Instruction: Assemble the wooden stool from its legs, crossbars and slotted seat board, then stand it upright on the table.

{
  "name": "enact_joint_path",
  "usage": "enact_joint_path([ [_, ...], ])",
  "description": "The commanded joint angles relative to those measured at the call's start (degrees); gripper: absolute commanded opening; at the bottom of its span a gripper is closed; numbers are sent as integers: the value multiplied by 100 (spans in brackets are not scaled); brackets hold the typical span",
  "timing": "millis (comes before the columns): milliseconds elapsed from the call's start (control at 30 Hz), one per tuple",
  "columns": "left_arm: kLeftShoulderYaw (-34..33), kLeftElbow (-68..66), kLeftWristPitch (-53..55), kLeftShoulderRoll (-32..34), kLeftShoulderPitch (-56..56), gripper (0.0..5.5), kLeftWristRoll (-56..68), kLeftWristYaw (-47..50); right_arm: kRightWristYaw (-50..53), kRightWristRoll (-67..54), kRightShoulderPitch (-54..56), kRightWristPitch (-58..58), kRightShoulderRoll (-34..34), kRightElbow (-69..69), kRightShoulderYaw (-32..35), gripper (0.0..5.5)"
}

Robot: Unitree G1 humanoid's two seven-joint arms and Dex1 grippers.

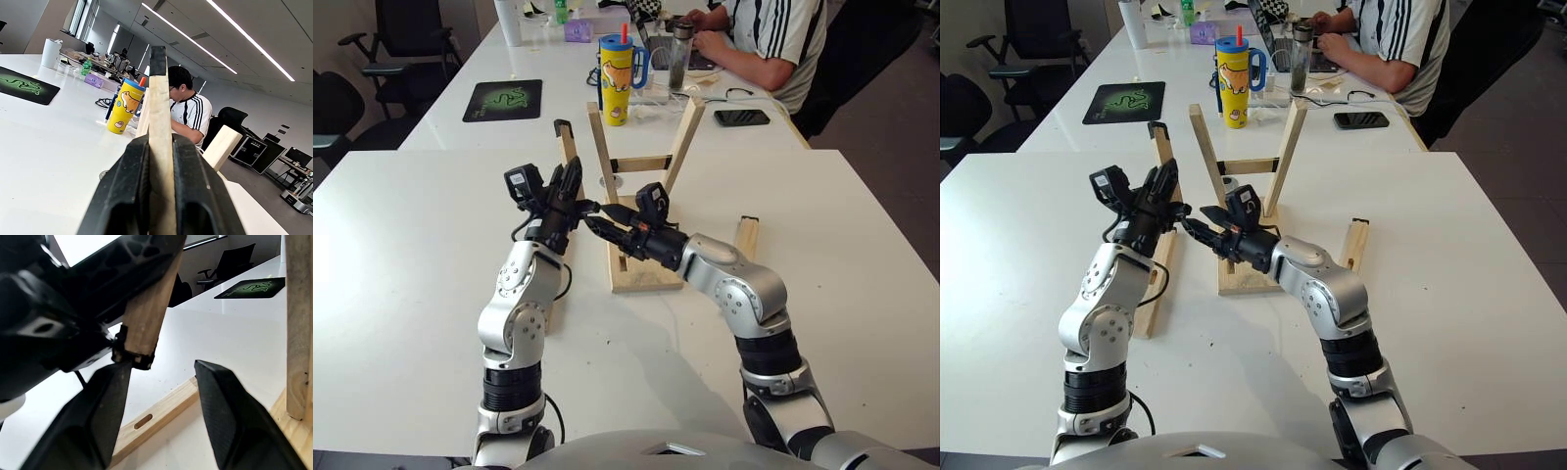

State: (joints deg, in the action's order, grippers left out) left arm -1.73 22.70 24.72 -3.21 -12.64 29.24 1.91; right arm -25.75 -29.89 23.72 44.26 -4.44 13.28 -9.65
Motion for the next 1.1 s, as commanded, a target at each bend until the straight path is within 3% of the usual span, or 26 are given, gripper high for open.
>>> enact_joint_path([
  [33, 103, 95, 124, -84, 67, 42, 113, -95, -70, -376, 255, 129, 173, -37, 267, 236],
  [367, 253, 204, 313, 6, 115, 42, 306, -391, -491, -168, 393, 101, -199, -189, 5, 236],
  [767, 356, 334, 311, 61, 78, 42, 167, -449, 512, 1067, 693, -329, -144, -827, -125, 236],
  [900, 343, 309, 284, 67, 83, 42, 128, -457, 236, 507, 673, 56, -4, -560, 184, 236],
  [1100, 251, 285, 296, 158, 111, 42, 156, -533, -313, -336, 941, 927, -607, -880, 1034, 236],
])
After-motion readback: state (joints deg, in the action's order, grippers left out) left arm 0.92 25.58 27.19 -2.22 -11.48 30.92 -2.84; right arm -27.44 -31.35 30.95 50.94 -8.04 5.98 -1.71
